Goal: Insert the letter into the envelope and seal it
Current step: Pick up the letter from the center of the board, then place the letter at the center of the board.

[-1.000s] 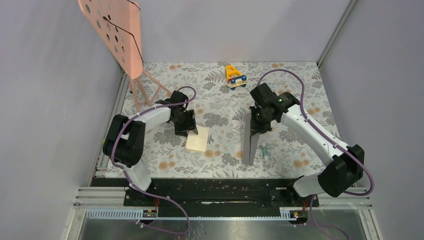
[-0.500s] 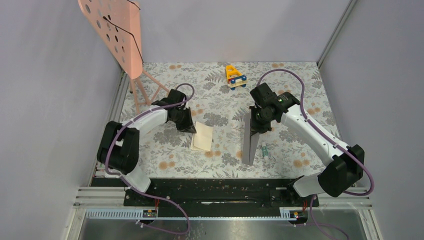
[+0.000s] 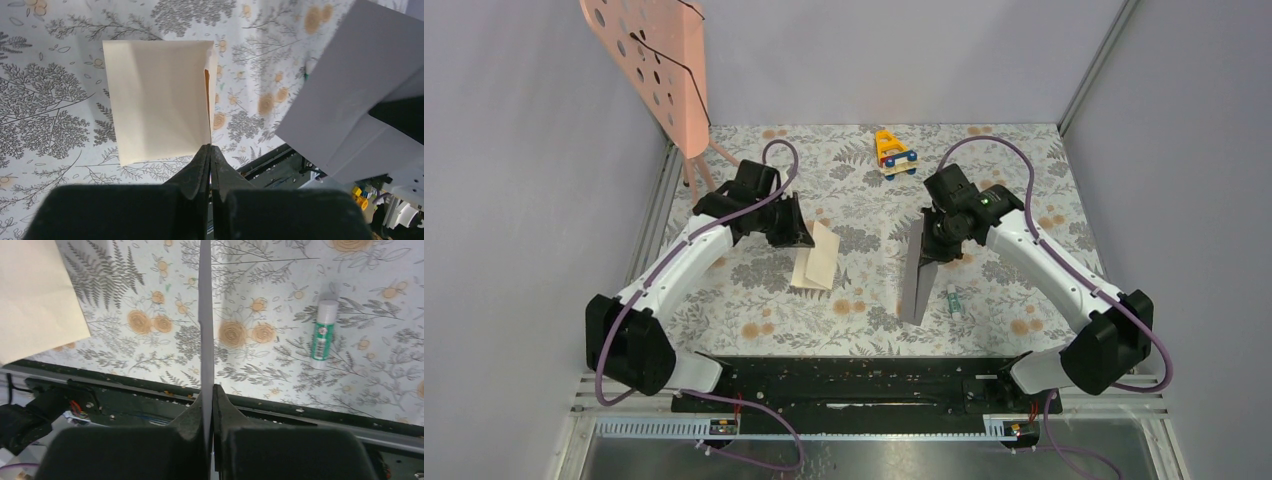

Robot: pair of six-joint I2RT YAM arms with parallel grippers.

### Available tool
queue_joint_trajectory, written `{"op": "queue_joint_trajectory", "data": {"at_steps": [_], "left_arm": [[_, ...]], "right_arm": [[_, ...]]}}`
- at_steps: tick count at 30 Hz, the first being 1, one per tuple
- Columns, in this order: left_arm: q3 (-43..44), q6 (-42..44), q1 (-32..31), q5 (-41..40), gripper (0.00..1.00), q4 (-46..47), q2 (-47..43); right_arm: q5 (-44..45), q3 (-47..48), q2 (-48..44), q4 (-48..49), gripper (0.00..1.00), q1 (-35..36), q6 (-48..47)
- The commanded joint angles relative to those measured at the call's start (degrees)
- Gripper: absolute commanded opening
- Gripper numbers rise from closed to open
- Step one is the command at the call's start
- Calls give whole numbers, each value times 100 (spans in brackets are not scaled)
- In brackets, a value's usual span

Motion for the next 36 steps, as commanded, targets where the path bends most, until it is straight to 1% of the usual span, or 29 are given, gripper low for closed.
{"op": "queue_joint_trajectory", "data": {"at_steps": [1,5,8,12,15,17,21,23,26,27,28,29,30,32,34,36], "left_arm": [[489,130,-197,137,0,-385,-293],[606,-212,-452,508,0,-297,-403],[572,-620,-658,700,0,30,-467],[556,-879,-946,730,0,422,-354],[535,-809,-1025,607,0,463,-135],[541,-673,-1024,433,0,271,46],[544,-356,-1018,-18,0,-161,116],[430,-289,-1016,59,0,-9,159],[182,-313,-1015,542,0,383,475],[135,-331,-1004,556,5,413,578],[113,-329,-993,489,20,407,660],[80,-326,-962,360,37,407,685],[40,-334,-912,236,46,407,674],[-115,-388,-702,103,57,420,622],[-299,-380,-442,119,62,497,594],[-456,-322,-291,252,70,594,659]], "right_arm": [[-307,117,146,436,0,-16,334],[-284,397,400,469,0,9,507],[-344,551,566,544,0,26,636],[-477,735,764,601,0,97,697],[-498,757,833,611,0,128,715],[-469,702,795,616,0,128,713],[-367,498,702,620,0,130,641],[-405,380,735,702,0,132,659],[-491,286,867,836,0,132,708],[-496,260,901,865,0,132,720],[-511,228,934,890,0,132,725],[-539,184,950,915,0,132,726],[-550,118,936,948,0,126,719],[-558,-35,860,1020,0,124,663],[-524,-211,790,1056,0,107,627],[-593,-451,729,1185,0,57,612]]}}
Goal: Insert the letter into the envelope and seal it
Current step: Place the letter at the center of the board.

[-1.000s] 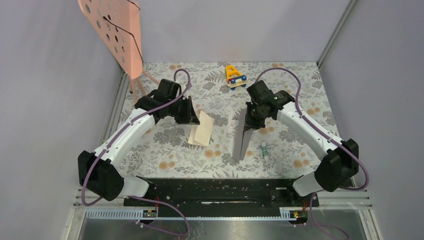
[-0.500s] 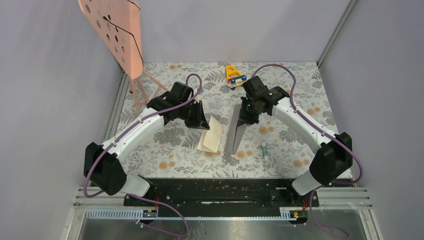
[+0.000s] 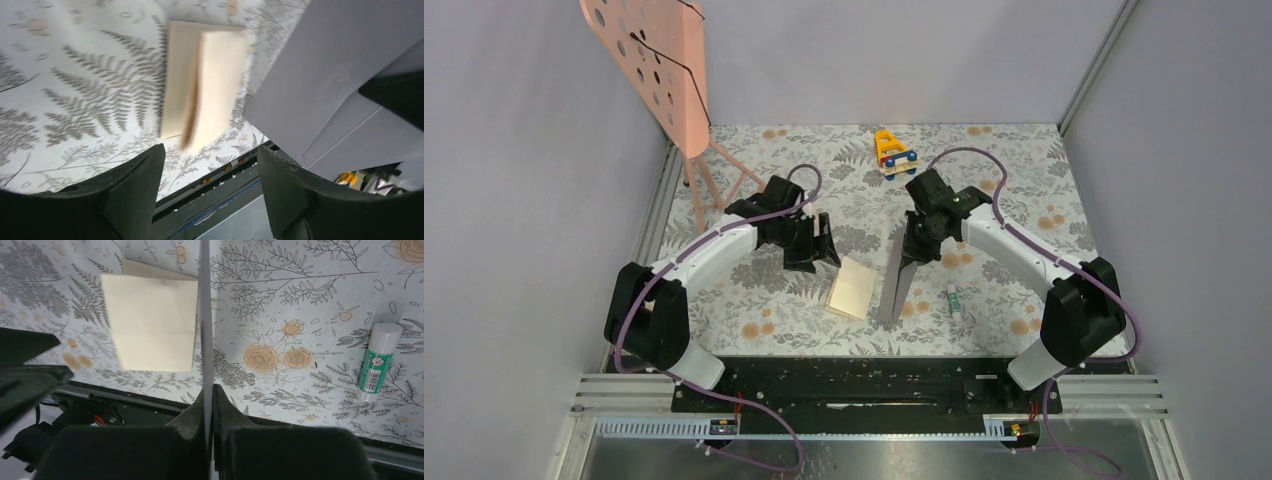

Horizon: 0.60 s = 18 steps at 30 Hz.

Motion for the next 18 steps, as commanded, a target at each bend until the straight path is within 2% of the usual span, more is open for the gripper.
{"op": "queue_joint_trajectory", "data": {"at_steps": [1,4,7,18], "left_arm": [[-264,106,369,42,73,405,4],[-509,114,352,546,79,694,278],[-793,-1,298,736,80,1052,434],[-904,-98,10,395,78,1369,1088]], "right_arm": [[-227,-464,-226,322,0,-45,-23],[-415,-1006,-362,786,0,-148,53],[-582,-1514,-524,1146,0,-269,177],[-840,-2137,-507,1955,0,-371,191]]}}
